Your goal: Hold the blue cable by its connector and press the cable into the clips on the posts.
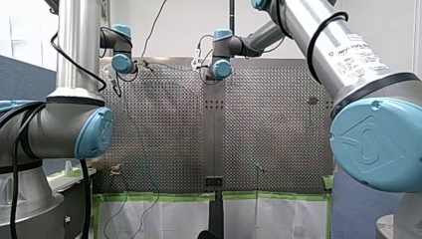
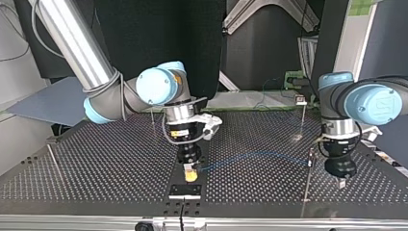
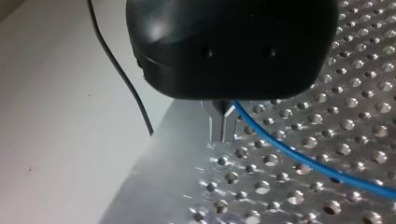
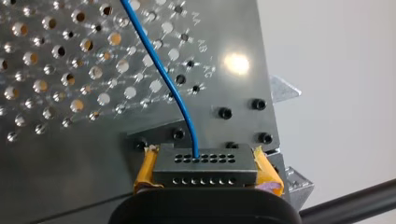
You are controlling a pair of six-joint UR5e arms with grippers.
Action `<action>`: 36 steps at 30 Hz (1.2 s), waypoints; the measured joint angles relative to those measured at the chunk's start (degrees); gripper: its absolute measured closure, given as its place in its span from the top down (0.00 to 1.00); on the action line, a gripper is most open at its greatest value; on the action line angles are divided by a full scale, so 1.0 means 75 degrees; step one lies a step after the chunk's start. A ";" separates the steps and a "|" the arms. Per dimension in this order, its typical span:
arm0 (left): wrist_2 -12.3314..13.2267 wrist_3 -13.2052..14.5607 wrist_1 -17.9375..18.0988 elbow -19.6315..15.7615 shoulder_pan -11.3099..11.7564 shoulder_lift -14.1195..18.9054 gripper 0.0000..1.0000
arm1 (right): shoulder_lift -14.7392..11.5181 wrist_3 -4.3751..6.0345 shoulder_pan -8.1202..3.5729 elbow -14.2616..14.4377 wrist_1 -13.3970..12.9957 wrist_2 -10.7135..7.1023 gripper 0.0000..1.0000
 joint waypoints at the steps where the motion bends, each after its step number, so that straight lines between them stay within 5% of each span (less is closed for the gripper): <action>1: 0.0022 -0.0012 -0.0006 0.0015 -0.0006 -0.0034 0.02 | 0.0001 0.0001 -0.0001 -0.0010 0.0003 -0.0033 0.00; 10: 0.0205 0.0051 -0.0024 0.0060 -0.0104 -0.0359 0.02 | 0.0003 -0.0004 -0.0004 -0.0029 0.0125 -0.0119 0.00; 11: 0.0196 0.0102 -0.0022 0.0059 -0.0108 -0.0368 0.08 | 0.0003 -0.0005 -0.0004 -0.0029 0.0154 -0.0120 0.00; 12: 0.0187 0.0136 -0.0022 0.0059 -0.0110 -0.0372 0.25 | 0.0003 -0.0006 -0.0003 -0.0030 0.0176 -0.0120 0.00; 13: 0.0176 0.0164 -0.0021 0.0059 -0.0111 -0.0375 0.25 | 0.0003 -0.0006 -0.0003 -0.0030 0.0197 -0.0120 0.00; 15: 0.0156 0.0202 -0.0025 0.0058 -0.0116 -0.0376 0.50 | 0.0003 -0.0007 -0.0003 -0.0030 0.0237 -0.0121 0.00; 16: 0.0147 0.0208 -0.0029 0.0058 -0.0115 -0.0375 0.50 | 0.0003 -0.0008 -0.0002 -0.0030 0.0253 -0.0121 0.00; 18: 0.0096 0.0192 -0.0047 0.0058 -0.0106 -0.0374 0.79 | 0.0003 -0.0008 -0.0002 -0.0030 0.0293 -0.0121 0.00; 19: 0.0068 0.0173 -0.0059 0.0058 -0.0101 -0.0375 0.79 | 0.0003 -0.0008 -0.0002 -0.0030 0.0307 -0.0121 0.00; 20: 0.0035 0.0155 -0.0074 0.0058 -0.0096 -0.0374 0.99 | 0.0003 -0.0008 -0.0002 -0.0030 0.0323 -0.0121 0.00; 36: -0.0343 0.0609 -0.0716 0.0017 -0.0172 -0.0110 0.99 | 0.0003 -0.0037 -0.0023 -0.0031 0.0406 -0.0121 0.00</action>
